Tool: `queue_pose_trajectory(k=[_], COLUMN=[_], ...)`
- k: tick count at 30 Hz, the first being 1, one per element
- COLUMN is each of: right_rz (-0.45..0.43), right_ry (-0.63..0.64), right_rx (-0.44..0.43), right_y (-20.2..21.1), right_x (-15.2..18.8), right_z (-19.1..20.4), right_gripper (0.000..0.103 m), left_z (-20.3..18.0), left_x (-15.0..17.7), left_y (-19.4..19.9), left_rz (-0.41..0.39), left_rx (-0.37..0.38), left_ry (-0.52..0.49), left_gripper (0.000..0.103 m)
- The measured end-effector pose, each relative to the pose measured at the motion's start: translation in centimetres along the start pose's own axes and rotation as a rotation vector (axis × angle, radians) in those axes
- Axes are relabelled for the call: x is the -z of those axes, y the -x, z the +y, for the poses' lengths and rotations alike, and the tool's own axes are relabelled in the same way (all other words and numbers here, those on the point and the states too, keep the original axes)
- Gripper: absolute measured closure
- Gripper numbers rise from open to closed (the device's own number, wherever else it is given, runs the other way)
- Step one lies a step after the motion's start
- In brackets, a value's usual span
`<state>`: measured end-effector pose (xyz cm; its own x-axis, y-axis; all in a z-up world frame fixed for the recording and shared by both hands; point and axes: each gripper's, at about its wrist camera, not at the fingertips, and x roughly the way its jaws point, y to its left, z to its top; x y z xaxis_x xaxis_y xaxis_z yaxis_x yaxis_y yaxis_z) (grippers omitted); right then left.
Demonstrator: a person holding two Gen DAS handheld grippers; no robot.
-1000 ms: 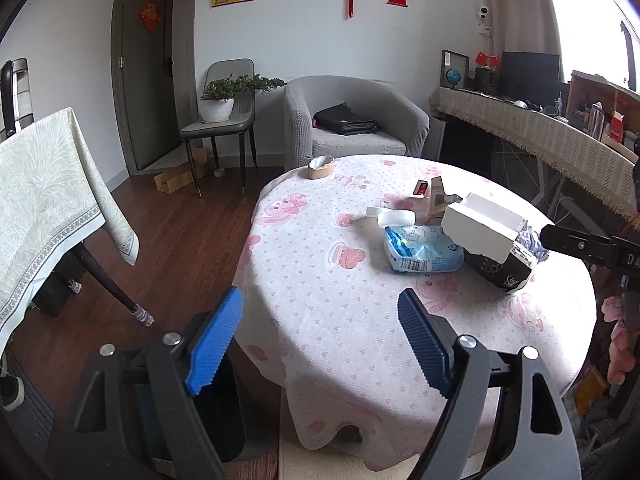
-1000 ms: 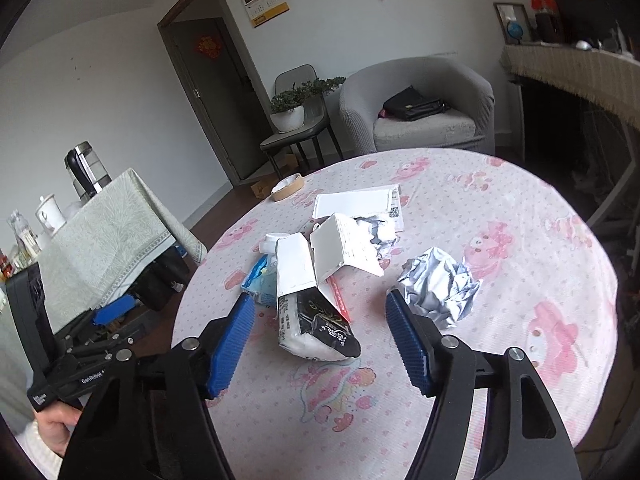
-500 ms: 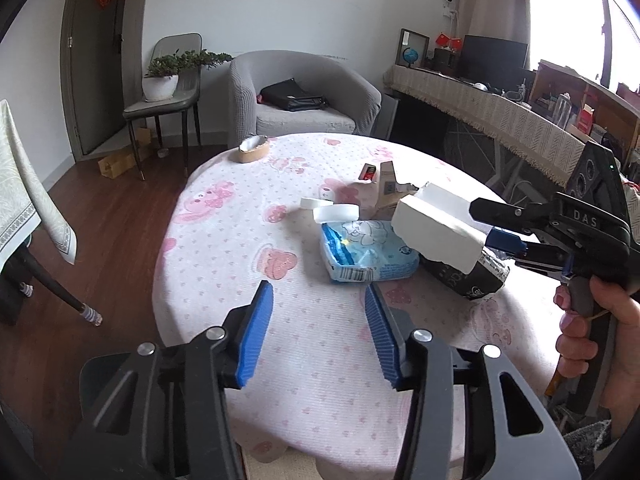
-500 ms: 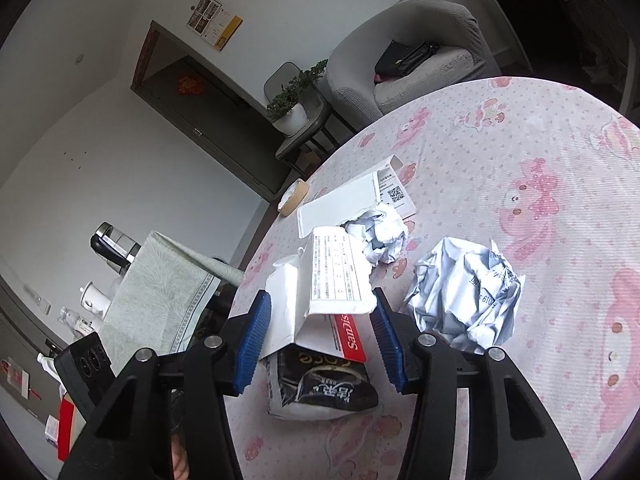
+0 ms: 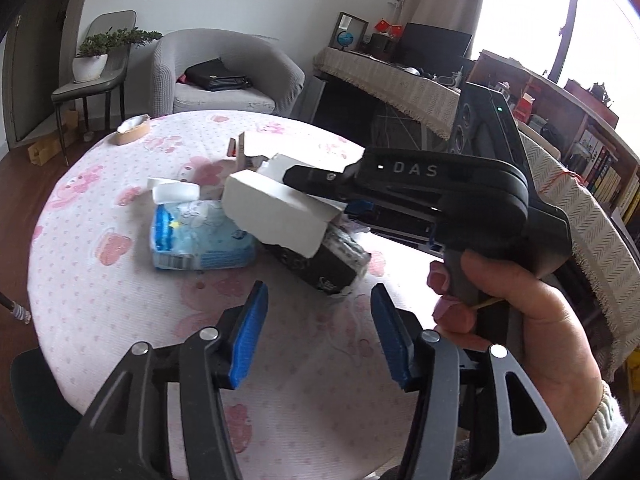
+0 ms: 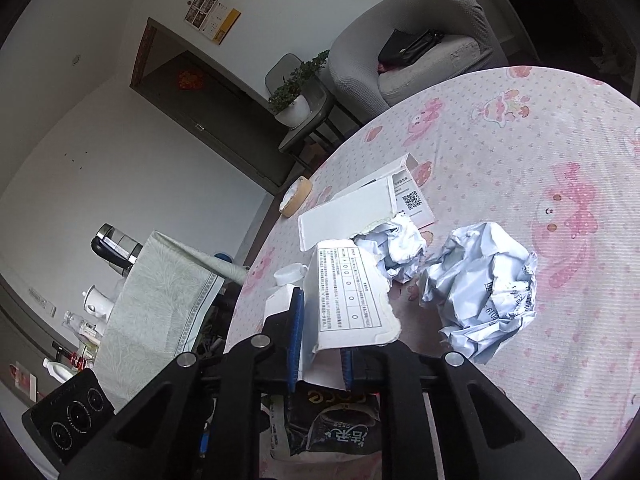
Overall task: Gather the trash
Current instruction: 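Grasp the white SanDisk box with the right tool while the left tool grasps the black snack bag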
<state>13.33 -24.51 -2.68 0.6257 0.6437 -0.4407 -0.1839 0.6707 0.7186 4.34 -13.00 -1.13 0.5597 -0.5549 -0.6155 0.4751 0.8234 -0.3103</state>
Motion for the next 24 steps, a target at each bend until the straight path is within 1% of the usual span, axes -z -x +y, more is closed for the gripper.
queue_pose_trajectory(k=[2,4,7,10,13,15,17,18,19,20,24], right_rz=[-0.003,-0.002,0.002,0.01,0.013,0.013,0.009,0.008,0.005,0.001,-0.037], right_ry=[0.001,0.001,0.009,0.023,0.019,0.021,0.031,0.034,0.036,0.039,0.042], right_rx=[0.001,-0.006,-0.012,-0.014,-0.021,-0.027,-0.035,-0.038,-0.041,-0.044,-0.07], right_y=[0.0,0.1,-0.1,-0.1,-0.1,0.0,0.0,0.1,0.1,0.2,1.1], right_x=[0.0,-0.1,0.0,0.0,0.0,-0.1,-0.1,-0.2,-0.2,-0.2,-0.2], right_z=[0.0,0.0,0.3,0.4,0.5,0.6,1.2,1.4,1.6,1.8,2.6], right_gripper=[0.09,0.093,0.095,0.096,0.096,0.096,0.096,0.096,0.096,0.096,0.096], left_z=[-0.6,-0.6,-0.1,0.8,0.9,0.9,0.6,0.5,0.4,0.3,0.8], left_x=[-0.1,-0.3,-0.5,-0.9,-1.3,-1.4,-1.3,-1.3,-1.2,-1.2,-0.8], left_y=[-0.3,-0.6,-1.3,-1.5,-1.7,-2.1,-2.1,-2.2,-2.2,-2.1,-1.7], left_rz=[-0.001,-0.005,0.001,0.003,-0.001,0.008,0.014,0.014,0.013,0.012,0.015], left_rx=[0.014,0.013,-0.015,-0.027,-0.029,-0.029,-0.017,-0.014,-0.013,-0.017,-0.022], left_ry=[0.009,0.021,0.052,0.086,0.085,0.076,0.071,0.066,0.057,0.048,0.049], left_gripper=[0.044,0.043,0.042,0.044,0.044,0.051,0.062,0.065,0.072,0.076,0.086])
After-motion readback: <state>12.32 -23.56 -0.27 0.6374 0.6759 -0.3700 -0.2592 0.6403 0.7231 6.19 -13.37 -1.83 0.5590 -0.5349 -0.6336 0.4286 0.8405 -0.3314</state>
